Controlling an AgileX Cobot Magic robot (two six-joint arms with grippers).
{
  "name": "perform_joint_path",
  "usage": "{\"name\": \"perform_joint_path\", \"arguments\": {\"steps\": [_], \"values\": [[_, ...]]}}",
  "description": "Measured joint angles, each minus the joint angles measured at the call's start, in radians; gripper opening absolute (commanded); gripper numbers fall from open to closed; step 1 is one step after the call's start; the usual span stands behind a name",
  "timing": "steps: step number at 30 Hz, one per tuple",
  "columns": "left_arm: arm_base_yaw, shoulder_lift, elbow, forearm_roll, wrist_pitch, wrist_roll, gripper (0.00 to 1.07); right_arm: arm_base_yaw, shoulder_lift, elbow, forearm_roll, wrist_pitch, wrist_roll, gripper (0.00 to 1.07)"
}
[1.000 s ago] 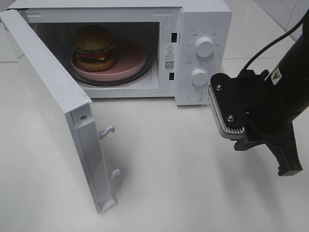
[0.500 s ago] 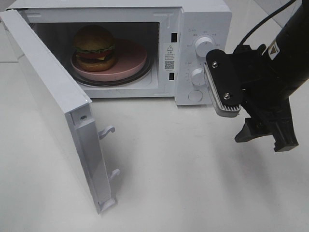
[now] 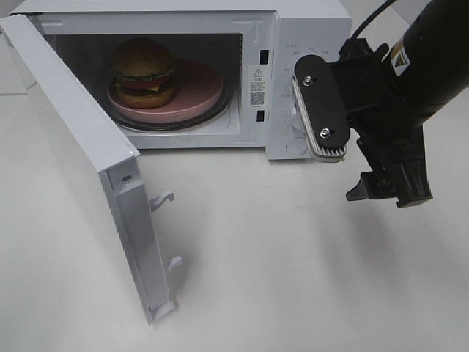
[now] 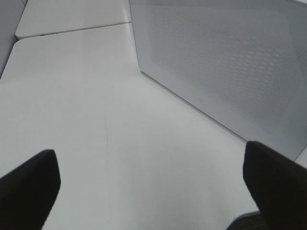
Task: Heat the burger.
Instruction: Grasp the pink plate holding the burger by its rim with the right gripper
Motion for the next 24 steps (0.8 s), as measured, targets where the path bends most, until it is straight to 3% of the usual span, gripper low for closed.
{"name": "perform_joint_path", "arguments": {"steps": [24], "values": [[0.000,0.000,0.000,0.001,0.000,0.000,0.96,0.075,0.144,-0.139,-0.077,-0.167,0.000,0.89]]}}
